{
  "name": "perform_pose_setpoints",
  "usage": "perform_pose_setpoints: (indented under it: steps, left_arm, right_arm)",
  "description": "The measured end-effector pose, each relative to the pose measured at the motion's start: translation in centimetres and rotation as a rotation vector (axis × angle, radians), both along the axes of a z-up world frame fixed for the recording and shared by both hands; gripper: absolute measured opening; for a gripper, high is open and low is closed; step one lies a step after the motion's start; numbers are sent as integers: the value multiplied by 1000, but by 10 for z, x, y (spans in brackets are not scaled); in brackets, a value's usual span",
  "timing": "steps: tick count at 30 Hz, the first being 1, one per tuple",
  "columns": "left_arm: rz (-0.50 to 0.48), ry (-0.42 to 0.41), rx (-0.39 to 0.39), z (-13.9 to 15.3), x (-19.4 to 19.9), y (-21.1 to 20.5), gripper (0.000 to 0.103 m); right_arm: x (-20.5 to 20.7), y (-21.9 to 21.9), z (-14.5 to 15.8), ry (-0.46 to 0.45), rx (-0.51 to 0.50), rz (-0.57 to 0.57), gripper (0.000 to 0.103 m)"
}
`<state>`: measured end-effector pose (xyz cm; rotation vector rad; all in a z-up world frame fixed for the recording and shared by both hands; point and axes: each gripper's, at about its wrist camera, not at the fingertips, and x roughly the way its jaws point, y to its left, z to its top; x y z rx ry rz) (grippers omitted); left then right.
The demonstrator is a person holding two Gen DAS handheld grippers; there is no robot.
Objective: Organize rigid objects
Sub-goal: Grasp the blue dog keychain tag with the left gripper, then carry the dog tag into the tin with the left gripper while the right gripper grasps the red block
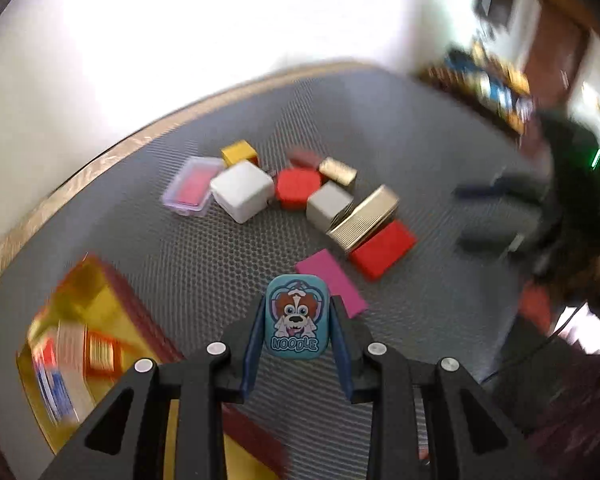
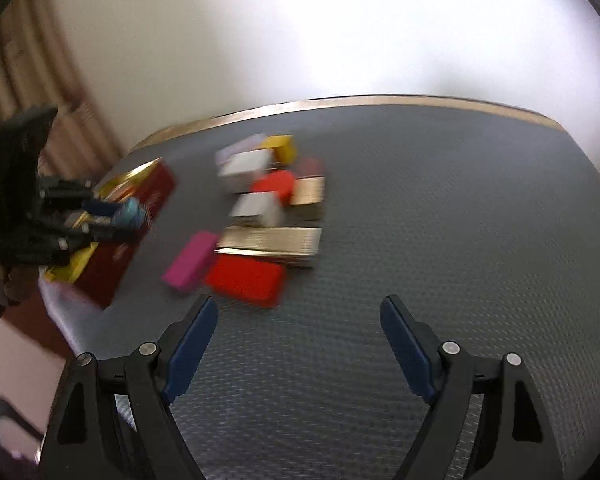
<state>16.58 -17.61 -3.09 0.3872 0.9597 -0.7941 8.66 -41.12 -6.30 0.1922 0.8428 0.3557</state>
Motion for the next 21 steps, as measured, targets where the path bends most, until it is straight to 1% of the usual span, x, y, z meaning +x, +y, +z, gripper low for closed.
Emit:
perform_pose_setpoints:
  steps: [1, 2, 5, 6, 8, 9, 10, 13, 16, 19, 21]
  left_arm:
    - [36, 14, -41, 6, -9, 5, 31]
    - [63, 17, -62, 11, -17, 11, 31]
    - [129, -24, -86, 20, -42, 21, 31]
    - [144, -34, -92, 28, -45, 24, 31]
    - [199, -69, -87, 33, -64, 31, 31]
    - [217, -70, -91, 36, -67, 30, 31]
    - [237, -60, -101, 36, -72, 36, 31]
    - [291, -30, -116, 30, -76, 50, 31]
    - [305, -14, -132, 29, -81, 61, 31]
    - [306, -14, -140, 28, -84, 65, 31]
    - [298, -14, -148, 28, -86, 68, 31]
  right_arm:
    - [1, 7, 1, -7, -4, 40, 81]
    - [3, 13, 3, -13, -14, 70, 81]
    - [16, 28, 3, 2, -37, 147, 81]
    - [20, 31, 2, 17, -37, 148, 81]
    - [30, 36, 0, 74, -10, 120, 81]
    - [32, 39, 0, 88, -7, 95, 81]
    - [35, 42, -1, 105, -15, 50, 81]
    - [38, 52, -3, 133, -3, -29, 81]
    - [42, 65, -9, 154, -50, -84, 81]
    - [47, 69, -16, 171, -71, -127, 81]
    - [51, 72, -20, 182, -88, -135, 80]
